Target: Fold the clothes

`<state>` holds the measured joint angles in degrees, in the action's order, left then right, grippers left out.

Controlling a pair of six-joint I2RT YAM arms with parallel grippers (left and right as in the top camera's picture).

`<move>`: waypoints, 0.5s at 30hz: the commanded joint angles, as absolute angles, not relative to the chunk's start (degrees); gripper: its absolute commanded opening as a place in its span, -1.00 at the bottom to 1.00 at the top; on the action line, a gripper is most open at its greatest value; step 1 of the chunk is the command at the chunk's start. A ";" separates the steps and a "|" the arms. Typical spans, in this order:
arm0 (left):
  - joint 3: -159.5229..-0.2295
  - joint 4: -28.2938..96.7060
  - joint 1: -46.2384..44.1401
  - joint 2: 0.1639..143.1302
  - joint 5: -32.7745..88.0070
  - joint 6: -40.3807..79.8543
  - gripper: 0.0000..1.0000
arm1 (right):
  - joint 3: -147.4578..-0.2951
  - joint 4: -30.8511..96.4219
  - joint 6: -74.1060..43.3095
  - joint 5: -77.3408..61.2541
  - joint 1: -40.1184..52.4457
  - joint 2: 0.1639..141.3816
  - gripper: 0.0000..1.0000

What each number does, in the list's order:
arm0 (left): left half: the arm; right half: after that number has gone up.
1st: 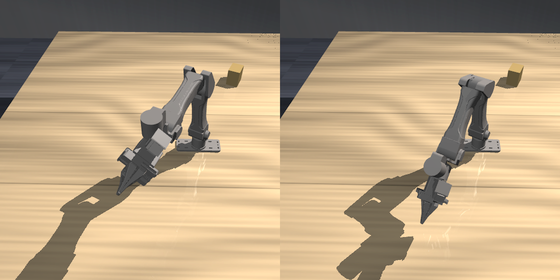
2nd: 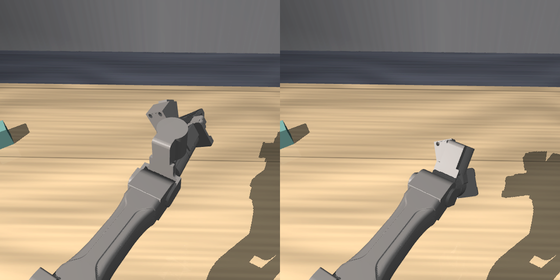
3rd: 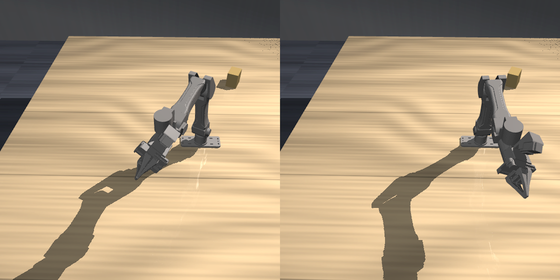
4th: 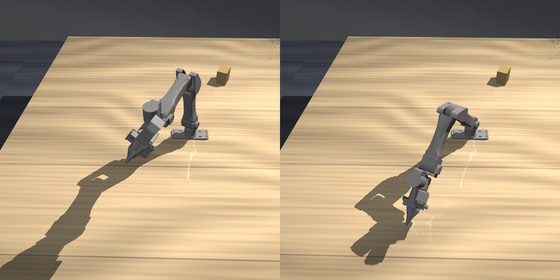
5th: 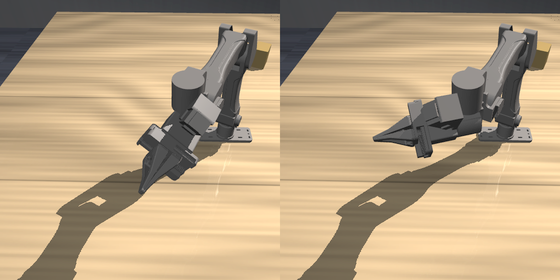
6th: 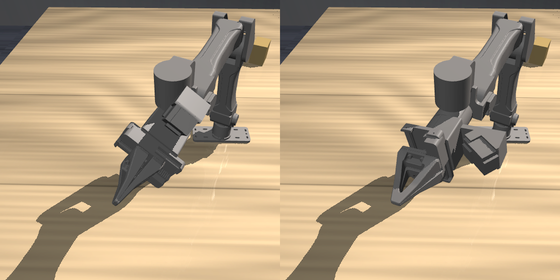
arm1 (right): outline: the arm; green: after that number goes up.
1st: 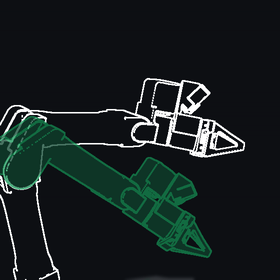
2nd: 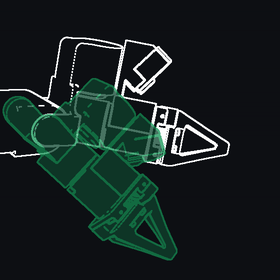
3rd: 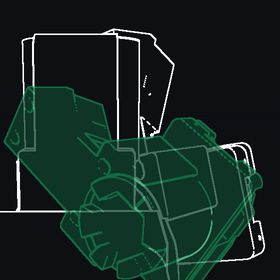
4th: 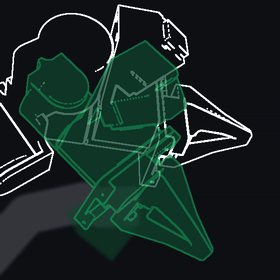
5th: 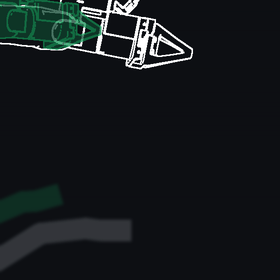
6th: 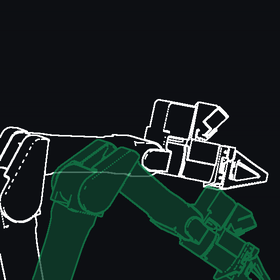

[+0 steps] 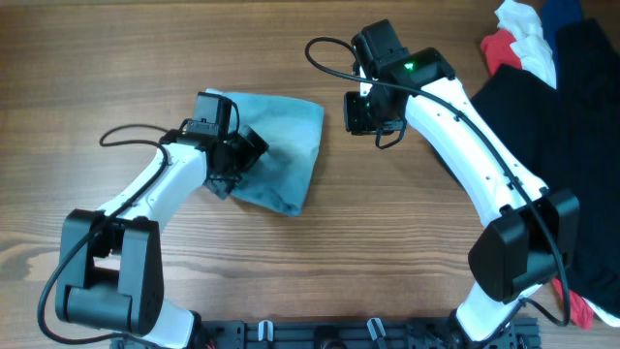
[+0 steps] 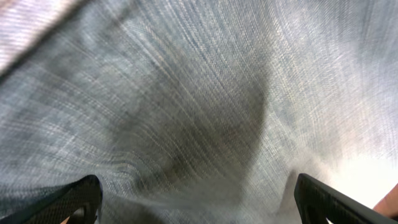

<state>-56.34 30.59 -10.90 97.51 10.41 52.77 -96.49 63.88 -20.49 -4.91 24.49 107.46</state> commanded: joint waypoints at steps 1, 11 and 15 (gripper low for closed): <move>-55.81 25.41 -9.04 98.80 -0.10 43.70 1.00 | -97.49 64.36 -19.66 -5.41 24.73 106.69 -0.46; -58.54 23.97 2.72 93.17 14.11 33.15 0.99 | -97.49 64.66 -19.51 -5.37 24.71 106.69 -0.46; -58.52 30.83 4.51 88.44 14.15 33.45 0.99 | -97.49 64.20 -19.51 -5.34 24.71 106.69 -0.46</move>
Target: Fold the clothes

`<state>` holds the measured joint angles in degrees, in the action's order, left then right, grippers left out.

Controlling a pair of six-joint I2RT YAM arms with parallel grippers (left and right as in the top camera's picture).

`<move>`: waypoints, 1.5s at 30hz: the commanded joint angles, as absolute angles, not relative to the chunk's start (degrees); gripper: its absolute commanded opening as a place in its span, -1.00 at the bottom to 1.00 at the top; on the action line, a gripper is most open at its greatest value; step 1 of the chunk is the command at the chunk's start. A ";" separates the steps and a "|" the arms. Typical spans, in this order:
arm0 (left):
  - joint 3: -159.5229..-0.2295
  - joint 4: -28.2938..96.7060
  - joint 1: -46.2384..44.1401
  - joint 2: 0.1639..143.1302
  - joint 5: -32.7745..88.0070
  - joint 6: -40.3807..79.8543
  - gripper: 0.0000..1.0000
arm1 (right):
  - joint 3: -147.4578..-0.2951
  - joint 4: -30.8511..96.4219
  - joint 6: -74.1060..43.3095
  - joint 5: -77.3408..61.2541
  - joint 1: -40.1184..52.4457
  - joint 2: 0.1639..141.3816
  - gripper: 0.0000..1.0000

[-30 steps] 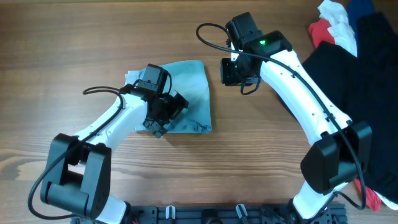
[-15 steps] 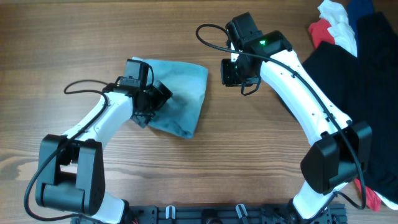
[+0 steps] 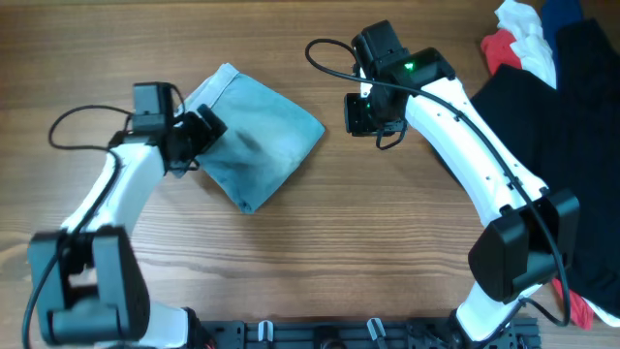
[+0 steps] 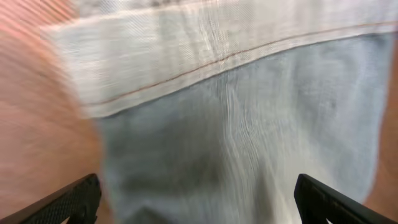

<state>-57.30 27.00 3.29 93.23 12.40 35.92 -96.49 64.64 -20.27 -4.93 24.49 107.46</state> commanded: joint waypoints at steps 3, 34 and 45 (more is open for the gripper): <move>-58.00 34.74 4.51 88.90 14.11 33.41 1.00 | -97.49 63.90 -19.51 -5.34 24.71 106.69 -0.46; -53.47 18.22 8.97 103.15 21.37 29.95 -0.92 | -97.49 64.14 -19.49 -5.34 24.71 106.69 -0.46; -67.37 19.94 26.06 98.59 17.96 24.49 -0.19 | -97.49 63.75 -19.46 -5.34 24.71 106.69 -0.46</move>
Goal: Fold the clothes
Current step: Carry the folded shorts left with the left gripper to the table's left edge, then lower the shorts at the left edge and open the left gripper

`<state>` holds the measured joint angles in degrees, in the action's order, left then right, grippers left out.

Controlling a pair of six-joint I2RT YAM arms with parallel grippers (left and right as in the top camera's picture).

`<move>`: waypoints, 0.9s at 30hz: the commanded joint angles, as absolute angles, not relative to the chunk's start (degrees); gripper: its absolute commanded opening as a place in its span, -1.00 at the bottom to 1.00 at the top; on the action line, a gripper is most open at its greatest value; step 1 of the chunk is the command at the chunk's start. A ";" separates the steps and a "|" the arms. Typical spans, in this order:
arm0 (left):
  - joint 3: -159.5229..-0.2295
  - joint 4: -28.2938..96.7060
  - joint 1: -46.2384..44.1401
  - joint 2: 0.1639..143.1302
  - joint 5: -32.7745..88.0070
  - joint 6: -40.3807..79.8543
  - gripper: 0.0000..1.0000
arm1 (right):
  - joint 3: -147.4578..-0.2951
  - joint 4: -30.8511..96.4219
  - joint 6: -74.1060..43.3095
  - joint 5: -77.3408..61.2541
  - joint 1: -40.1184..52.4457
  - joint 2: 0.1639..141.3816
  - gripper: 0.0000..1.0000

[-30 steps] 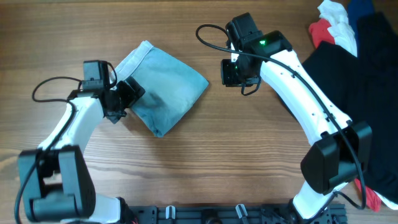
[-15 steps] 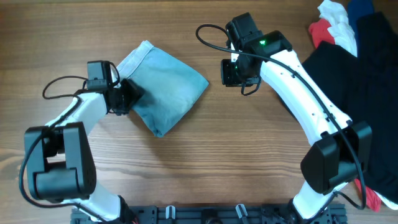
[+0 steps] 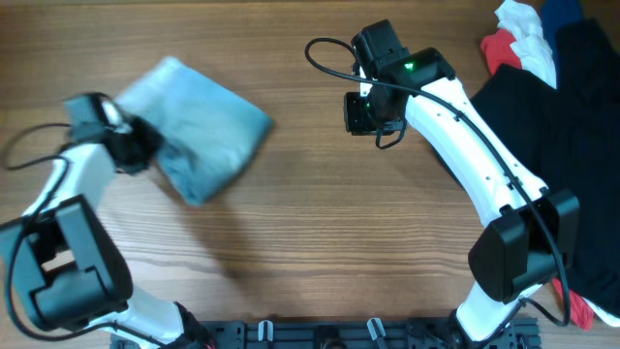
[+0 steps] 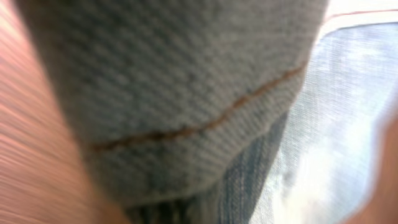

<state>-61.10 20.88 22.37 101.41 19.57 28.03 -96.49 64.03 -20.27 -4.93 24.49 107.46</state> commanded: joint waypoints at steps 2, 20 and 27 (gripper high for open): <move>-69.54 20.21 27.42 98.59 17.80 23.27 1.00 | -97.49 63.83 -19.49 -5.34 24.71 106.69 -0.46; -74.26 33.65 18.74 98.70 30.37 21.30 1.00 | -97.49 63.70 -19.66 -5.37 24.71 106.69 -0.46; -74.11 33.91 8.80 102.35 24.51 19.66 0.99 | -97.49 63.77 -19.55 -5.37 24.71 106.69 -0.45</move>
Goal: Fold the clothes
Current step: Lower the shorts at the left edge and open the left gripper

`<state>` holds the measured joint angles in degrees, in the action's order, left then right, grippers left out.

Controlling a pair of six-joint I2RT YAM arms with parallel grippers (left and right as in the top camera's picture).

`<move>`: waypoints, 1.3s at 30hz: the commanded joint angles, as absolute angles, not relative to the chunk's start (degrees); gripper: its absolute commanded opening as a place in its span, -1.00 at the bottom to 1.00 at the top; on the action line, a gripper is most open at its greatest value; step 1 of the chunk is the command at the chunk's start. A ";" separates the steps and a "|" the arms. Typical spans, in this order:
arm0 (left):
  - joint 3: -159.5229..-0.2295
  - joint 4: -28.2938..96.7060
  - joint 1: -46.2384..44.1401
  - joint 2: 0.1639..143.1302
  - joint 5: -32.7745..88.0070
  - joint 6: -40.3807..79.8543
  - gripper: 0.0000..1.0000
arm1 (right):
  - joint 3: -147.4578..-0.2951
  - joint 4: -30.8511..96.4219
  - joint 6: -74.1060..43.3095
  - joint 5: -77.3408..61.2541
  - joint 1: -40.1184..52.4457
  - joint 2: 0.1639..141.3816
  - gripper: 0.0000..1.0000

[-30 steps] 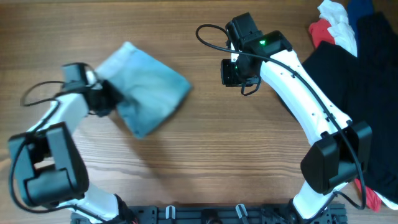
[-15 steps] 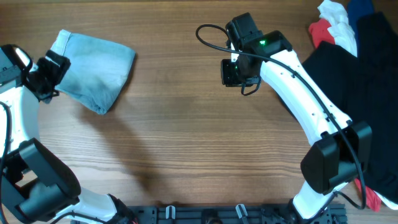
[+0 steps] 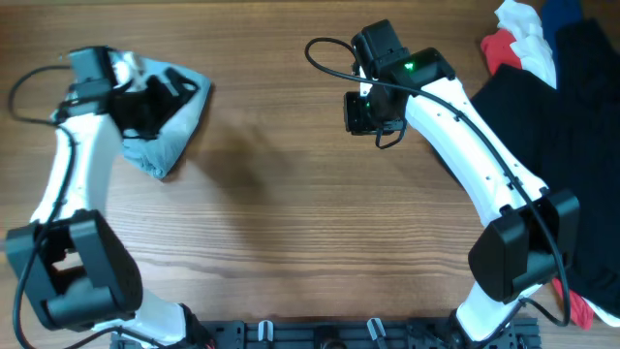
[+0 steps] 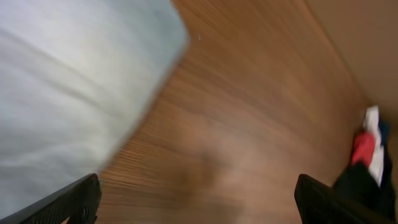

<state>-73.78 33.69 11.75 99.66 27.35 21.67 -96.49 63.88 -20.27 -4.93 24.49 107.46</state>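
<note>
A folded light-blue denim piece lies at the table's far left; the left wrist view shows it blurred at upper left. My left gripper hovers over its upper part, tilted toward the table's middle. Its fingers stand wide apart at the frame's bottom corners, so the gripper is open with only bare wood between them. My right gripper hangs over bare wood at the upper middle, well away from the denim. Its jaws cannot be made out from above.
A heap of clothes sits at the right edge: a black garment with red and white pieces behind it, also seen far off in the left wrist view as a small heap. Bare wooden table lies between denim and heap.
The denim lies further left and more bunched than before. My left gripper has moved up over it and now looks across the table, open and empty. The right arm has not moved.
The folded denim lay near the table's middle with my open left gripper pressed on it. At each later moment denim and gripper were further left. Now the denim rests at the far left edge with the gripper open above it. The right arm stayed still.
</note>
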 commanded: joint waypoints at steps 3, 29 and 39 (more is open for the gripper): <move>-74.11 33.89 7.40 105.08 23.94 19.66 1.00 | -97.49 63.94 -19.49 -5.37 24.71 106.69 -0.45; -74.11 25.41 16.45 113.38 18.15 19.92 1.00 | -97.49 64.79 -19.55 -5.37 24.71 106.69 -0.45; -74.11 29.71 12.73 113.36 23.09 19.88 0.99 | -97.49 64.75 -19.55 -5.37 24.71 106.69 -0.45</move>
<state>-73.78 26.79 15.31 112.97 21.08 20.82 -96.49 64.71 -20.27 -4.93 24.49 107.46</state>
